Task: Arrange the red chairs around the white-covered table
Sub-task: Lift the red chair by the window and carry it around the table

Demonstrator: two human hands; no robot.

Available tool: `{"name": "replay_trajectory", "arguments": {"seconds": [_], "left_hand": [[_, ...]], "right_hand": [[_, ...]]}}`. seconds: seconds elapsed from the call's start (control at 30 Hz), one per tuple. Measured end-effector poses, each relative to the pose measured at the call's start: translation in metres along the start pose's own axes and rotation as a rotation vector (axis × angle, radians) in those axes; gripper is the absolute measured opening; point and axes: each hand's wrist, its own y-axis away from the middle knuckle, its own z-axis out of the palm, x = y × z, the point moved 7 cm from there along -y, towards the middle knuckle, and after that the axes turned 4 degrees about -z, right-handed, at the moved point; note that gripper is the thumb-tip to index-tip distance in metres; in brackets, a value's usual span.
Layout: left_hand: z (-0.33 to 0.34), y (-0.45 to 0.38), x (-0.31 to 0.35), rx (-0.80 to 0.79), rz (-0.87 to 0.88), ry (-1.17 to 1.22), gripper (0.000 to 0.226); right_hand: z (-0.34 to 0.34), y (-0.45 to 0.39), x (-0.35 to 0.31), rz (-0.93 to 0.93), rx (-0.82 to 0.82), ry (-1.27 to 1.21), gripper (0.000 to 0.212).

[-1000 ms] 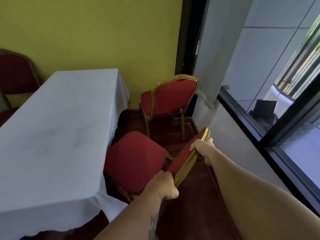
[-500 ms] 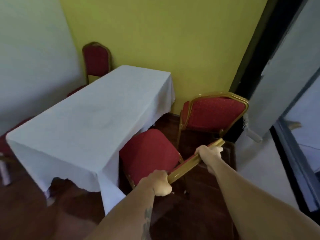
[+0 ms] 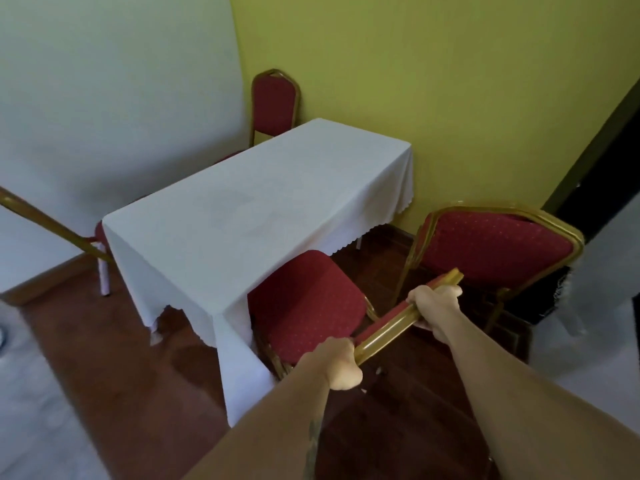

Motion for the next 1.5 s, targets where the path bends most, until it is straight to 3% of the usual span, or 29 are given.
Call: {"name": "replay_trajectory", "arguments": {"seconds": [0.4, 0.67, 0.83, 1.17, 1.37, 1.5], "left_hand": [[-0.029, -0.056, 0.038, -0.004, 0.04, -0.12, 0.041], [-0.055, -0.09, 0.049, 0.031, -0.062, -0.072, 0.04], [-0.07, -0.114, 0.054, 0.062, -0.182, -0.025, 0.037], [-0.085, -0.128, 0.025, 0.088, -0.299, 0.132, 0.074], [-0.089, -0.129, 0.013, 0.075, -0.305, 0.11, 0.073], [-0.093, -0.131, 0.017, -0.004, -0.272, 0.045, 0.058]], "right_hand": [[0.01, -0.066, -0.049, -0.02, -0.113, 0.105, 0.079], [0.036, -0.117, -0.082, -0.084, -0.225, 0.15, 0.082], [0.054, -0.141, -0.103, -0.11, -0.28, 0.186, 0.062], [0.089, -0.15, -0.112, -0.153, -0.301, 0.284, 0.066], [0.099, -0.144, -0.112, -0.161, -0.308, 0.292, 0.065], [0.094, -0.142, -0.115, -0.158, -0.327, 0.384, 0.064]]}}
